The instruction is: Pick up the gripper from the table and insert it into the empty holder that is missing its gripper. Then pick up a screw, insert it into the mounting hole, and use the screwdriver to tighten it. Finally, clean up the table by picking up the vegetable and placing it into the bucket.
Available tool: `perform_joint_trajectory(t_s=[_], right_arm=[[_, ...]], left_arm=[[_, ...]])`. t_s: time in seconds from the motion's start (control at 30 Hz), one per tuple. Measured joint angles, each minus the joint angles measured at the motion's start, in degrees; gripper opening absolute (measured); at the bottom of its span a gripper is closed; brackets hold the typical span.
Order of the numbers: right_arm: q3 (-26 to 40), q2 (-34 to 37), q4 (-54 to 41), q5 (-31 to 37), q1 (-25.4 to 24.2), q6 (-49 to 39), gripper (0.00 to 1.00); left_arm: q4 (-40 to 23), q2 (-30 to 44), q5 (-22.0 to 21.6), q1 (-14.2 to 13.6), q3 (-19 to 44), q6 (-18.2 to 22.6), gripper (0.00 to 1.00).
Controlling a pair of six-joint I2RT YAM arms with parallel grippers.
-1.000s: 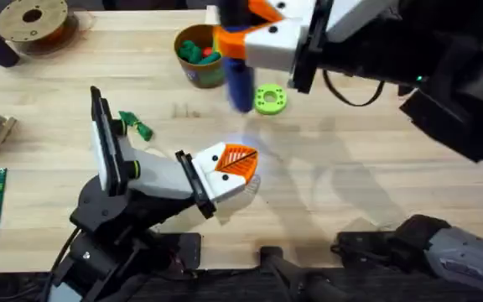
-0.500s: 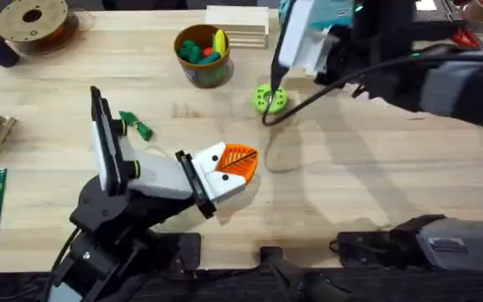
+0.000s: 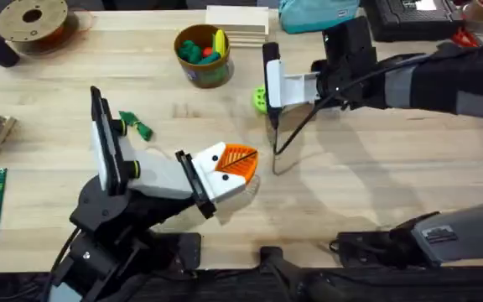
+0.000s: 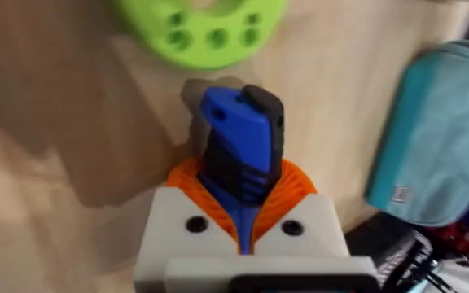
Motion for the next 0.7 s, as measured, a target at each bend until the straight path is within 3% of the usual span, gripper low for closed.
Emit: perform_joint_trajectory(t_s=[0.23,0.3,0.47,0.53,0.7], right_arm=[[0.74,-0.33,-7.01,0.35,-0.20,-0.73,0.073],[1.01,-0.53,-7.96,0.43,-0.34,-0.69,0.205],[1.75,-1.41,-8.58,1.36,-0.42,-0.77,0.896],[2.21,-1.60,-8.90,1.81,-0.42,-0.47,0.960],[2.16,-2.08,-9.72,2.23,-0.42,3.71,0.966]], left_arm=[[0.00,0.02,0.00,0.00,0.00,0.00,0.006],[0.00,0.02,0.00,0.00,0.00,0.00,0.006],[-0.02,0.02,0.00,0.00,0.00,0.00,0.006],[-0.01,0.02,-0.02,0.00,0.00,0.01,0.006],[0.00,0.02,0.00,0.00,0.00,0.02,0.006]])
